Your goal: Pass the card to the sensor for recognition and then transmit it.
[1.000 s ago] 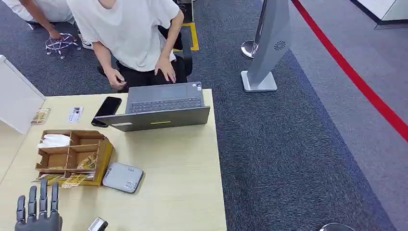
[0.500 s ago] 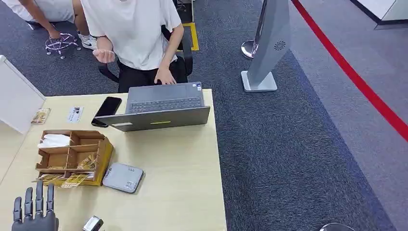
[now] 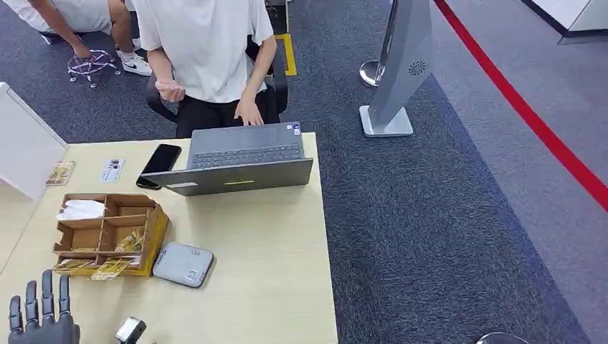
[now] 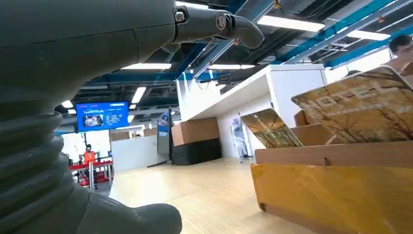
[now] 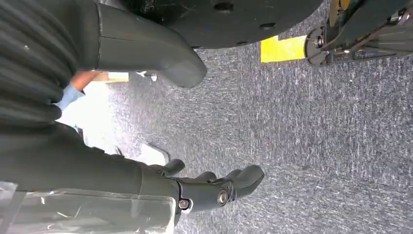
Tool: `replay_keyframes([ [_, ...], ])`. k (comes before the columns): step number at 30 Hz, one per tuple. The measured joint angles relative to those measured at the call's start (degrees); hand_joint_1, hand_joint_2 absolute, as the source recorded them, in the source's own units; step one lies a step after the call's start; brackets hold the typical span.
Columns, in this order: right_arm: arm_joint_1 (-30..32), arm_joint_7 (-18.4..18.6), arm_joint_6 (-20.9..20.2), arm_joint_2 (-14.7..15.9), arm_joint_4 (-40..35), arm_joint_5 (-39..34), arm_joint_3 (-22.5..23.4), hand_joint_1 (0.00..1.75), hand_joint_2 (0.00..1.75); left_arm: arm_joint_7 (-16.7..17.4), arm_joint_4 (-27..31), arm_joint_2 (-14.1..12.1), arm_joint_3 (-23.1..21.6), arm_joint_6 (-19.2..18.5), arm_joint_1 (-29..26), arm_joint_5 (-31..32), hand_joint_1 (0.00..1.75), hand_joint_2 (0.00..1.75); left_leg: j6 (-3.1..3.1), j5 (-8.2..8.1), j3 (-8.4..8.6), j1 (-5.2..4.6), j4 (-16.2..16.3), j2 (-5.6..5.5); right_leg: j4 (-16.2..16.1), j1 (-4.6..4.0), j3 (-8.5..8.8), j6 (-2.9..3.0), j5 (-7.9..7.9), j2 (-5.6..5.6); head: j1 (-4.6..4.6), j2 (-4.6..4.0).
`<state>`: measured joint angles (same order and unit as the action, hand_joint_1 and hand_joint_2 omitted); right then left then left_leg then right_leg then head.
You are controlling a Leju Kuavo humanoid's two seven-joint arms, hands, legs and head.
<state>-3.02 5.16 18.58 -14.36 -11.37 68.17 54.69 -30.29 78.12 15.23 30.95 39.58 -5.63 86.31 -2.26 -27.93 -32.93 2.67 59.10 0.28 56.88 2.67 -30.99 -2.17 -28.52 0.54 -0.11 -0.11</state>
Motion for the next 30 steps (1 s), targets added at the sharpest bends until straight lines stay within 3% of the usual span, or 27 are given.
replay_keyframes([
  [7,0.0,0.0,-0.2,0.1,0.0,0.1,0.0,0.00,1.75,1.6,-1.2,0.0,0.1,0.0,2.4,0.9,0.00,1.75,0.02,0.02,0.00,0.00,0.0,-0.01,0.0,0.00,0.01,0.00,0.00,0.00,0.02,0.00],
  [12,0.0,0.0,-0.4,0.1,0.0,0.9,0.0,0.00,1.75,5.2,-1.9,-0.2,-0.1,0.0,3.5,1.4,0.00,1.75,0.02,0.02,0.01,0.00,0.0,0.00,0.0,0.00,-0.01,0.00,0.00,0.01,0.00,0.00],
  [23,-0.1,0.0,-0.7,0.1,-0.1,1.1,0.0,0.00,1.75,12.9,-2.8,-3.4,-6.2,0.0,4.6,1.3,0.00,1.75,0.02,0.02,0.01,0.00,0.0,0.00,0.0,0.00,0.00,0.00,0.00,0.02,0.02,0.00],
  [30,-0.1,0.0,-0.7,0.1,-0.1,1.1,0.0,0.00,1.75,13.9,-2.8,-4.5,-8.4,0.0,4.7,1.3,0.00,1.75,0.02,0.02,0.01,0.00,0.0,0.00,0.0,0.00,-0.01,0.00,0.00,0.03,0.02,0.00],
])
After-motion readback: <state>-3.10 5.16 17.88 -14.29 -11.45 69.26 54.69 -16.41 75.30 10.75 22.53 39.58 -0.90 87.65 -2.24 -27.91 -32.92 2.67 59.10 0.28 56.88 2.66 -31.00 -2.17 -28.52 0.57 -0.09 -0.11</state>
